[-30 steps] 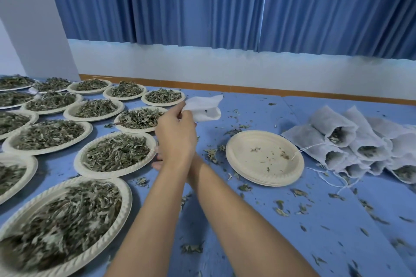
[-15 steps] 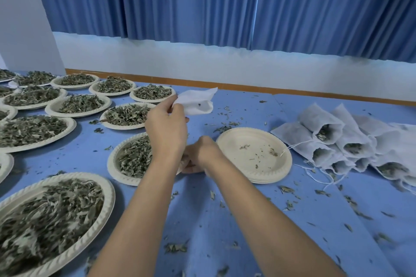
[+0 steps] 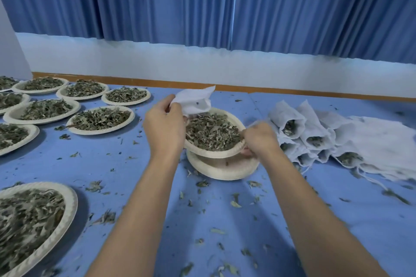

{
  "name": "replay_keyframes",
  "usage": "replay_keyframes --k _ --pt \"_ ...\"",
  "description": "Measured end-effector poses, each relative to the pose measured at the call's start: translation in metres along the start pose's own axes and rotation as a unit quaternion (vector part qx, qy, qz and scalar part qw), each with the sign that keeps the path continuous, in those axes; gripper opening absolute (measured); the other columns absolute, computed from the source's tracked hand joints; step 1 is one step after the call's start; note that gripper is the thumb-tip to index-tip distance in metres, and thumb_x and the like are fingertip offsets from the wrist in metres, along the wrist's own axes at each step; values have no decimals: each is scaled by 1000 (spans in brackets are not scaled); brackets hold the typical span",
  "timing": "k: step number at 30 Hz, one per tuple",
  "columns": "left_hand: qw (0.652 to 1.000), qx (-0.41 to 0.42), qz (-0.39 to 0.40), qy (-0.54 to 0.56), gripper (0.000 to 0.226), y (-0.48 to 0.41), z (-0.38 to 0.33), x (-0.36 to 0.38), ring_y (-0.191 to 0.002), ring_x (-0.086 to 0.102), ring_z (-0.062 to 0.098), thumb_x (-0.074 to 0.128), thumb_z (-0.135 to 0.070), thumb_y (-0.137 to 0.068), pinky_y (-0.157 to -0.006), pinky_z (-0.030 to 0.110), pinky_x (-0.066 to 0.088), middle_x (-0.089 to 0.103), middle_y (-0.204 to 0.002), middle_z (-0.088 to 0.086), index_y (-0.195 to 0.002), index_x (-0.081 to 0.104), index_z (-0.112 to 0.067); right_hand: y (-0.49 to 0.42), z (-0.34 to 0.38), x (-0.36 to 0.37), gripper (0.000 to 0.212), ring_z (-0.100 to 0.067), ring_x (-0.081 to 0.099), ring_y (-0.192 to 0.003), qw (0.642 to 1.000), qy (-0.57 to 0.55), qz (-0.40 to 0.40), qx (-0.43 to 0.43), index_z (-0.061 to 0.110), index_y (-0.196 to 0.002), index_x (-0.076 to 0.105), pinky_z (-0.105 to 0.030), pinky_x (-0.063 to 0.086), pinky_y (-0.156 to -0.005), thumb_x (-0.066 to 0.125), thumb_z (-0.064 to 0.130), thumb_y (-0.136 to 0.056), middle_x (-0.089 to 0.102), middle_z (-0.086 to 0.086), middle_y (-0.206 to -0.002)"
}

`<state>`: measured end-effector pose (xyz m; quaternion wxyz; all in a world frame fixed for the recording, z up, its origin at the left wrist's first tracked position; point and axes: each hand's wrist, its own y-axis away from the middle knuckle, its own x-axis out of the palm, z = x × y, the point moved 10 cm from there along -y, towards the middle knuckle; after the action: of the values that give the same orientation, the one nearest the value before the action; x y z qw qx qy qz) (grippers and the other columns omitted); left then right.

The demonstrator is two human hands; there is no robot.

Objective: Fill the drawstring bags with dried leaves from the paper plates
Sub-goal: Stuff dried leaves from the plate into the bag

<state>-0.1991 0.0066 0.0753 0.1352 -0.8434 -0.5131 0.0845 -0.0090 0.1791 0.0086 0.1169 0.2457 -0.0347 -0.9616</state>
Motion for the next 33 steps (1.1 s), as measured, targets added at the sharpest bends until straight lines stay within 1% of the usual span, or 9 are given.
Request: replay_keyframes --k 4,8,12,17,20,24,27,30,33 --pt "1000 -23 16 -11 34 9 11 20 -78 65 12 45 -14 -93 -58 19 43 71 -101 0 -120 66 -15 2 -11 -26 19 -29 60 -64 993 93 -59 -43 3 -80 58 -37 51 -61 51 17 -91 56 -9 -65" --pt "999 -22 18 -15 36 13 13 25 -61 61 1 43 -12 -92 -50 12 40 70 -88 1 -120 66 -15 10 -5 -35 38 -23 45 -60 977 172 -96 -77 10 -61 45 -28 24 -46 52 31 -92 45 -2 -59" --pt "1000 -26 -4 -14 29 12 16 15 -38 37 6 43 -13 -93 -48 27 31 54 -58 0 -99 66 -30 16 -13 -31 41 -25 43 -63 971 213 -87 -69 12 -57 37 -28 23 -47 50 30 -92 43 -5 -63" --pt "998 -15 15 -65 28 13 17 10 -48 29 15 41 -13 -95 -57 32 28 48 -61 3 -98 66 -25 27 -6 -30 40 -30 49 -85 953 271 -110 -76 1 -94 65 -31 33 -72 37 29 -98 54 -17 -114" --pt "993 2 47 -104 29 13 19 16 -61 38 21 37 -11 -97 -63 34 31 49 -72 8 -93 60 -28 43 23 -35 37 -31 56 -99 934 250 -174 -186 4 -111 65 -32 38 -76 39 27 -98 51 -14 -124" --pt "983 30 49 -175 39 13 23 22 -60 46 21 34 -12 -101 -54 30 32 55 -72 7 -136 49 -3 66 61 -13 38 -15 59 -95 933 116 -127 -316 29 -123 61 -35 48 -84 52 45 -90 57 4 -116" --pt "977 55 43 -201 37 12 21 24 -49 38 11 36 -14 -101 -45 16 34 54 -69 5 -126 56 4 72 68 0 45 -12 57 -86 923 160 -129 -324 34 -121 62 -32 48 -73 58 58 -82 46 7 -105" --pt "974 86 43 -207 33 15 14 28 -54 40 17 39 -16 -100 -52 23 29 53 -66 2 -110 67 0 66 62 9 43 -8 54 -83 923 191 -109 -315 35 -119 62 -28 43 -67 59 58 -83 44 10 -101" --pt "958 136 72 -244 27 23 2 39 -75 52 25 47 -14 -95 -64 26 30 63 -89 15 -108 69 -4 61 58 5 27 -8 58 -84 940 117 -98 -306 30 -101 70 -30 45 -69 59 50 -87 59 11 -96"
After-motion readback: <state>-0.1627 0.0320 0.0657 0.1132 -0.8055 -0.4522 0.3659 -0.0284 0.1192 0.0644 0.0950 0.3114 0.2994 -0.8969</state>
